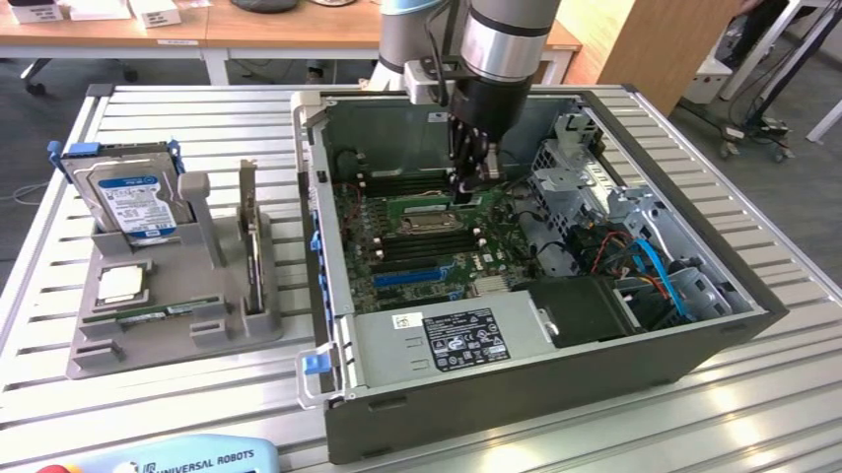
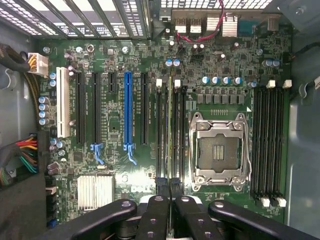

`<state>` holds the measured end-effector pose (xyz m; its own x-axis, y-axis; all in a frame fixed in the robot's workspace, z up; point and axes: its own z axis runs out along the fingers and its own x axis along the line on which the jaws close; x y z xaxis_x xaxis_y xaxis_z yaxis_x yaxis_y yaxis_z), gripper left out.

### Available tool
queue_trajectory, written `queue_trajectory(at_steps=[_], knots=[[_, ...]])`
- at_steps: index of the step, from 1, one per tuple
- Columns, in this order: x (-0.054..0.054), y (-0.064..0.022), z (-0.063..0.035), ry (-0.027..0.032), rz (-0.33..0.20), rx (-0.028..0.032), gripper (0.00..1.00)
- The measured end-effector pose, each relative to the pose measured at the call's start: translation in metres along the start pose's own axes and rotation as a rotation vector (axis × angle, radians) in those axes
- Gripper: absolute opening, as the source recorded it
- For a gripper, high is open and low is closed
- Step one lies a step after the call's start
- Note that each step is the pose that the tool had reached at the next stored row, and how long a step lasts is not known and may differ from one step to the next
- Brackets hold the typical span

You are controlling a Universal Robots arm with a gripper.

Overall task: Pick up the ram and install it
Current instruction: 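Insert the ram into the slot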

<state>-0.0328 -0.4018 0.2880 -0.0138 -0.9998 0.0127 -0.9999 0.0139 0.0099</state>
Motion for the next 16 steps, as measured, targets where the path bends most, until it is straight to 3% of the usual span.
queue_trajectory(at_steps=[16], knots=[[0.011,-0.0002,0.0002,-0.0001,0.0,0.0,0.12]])
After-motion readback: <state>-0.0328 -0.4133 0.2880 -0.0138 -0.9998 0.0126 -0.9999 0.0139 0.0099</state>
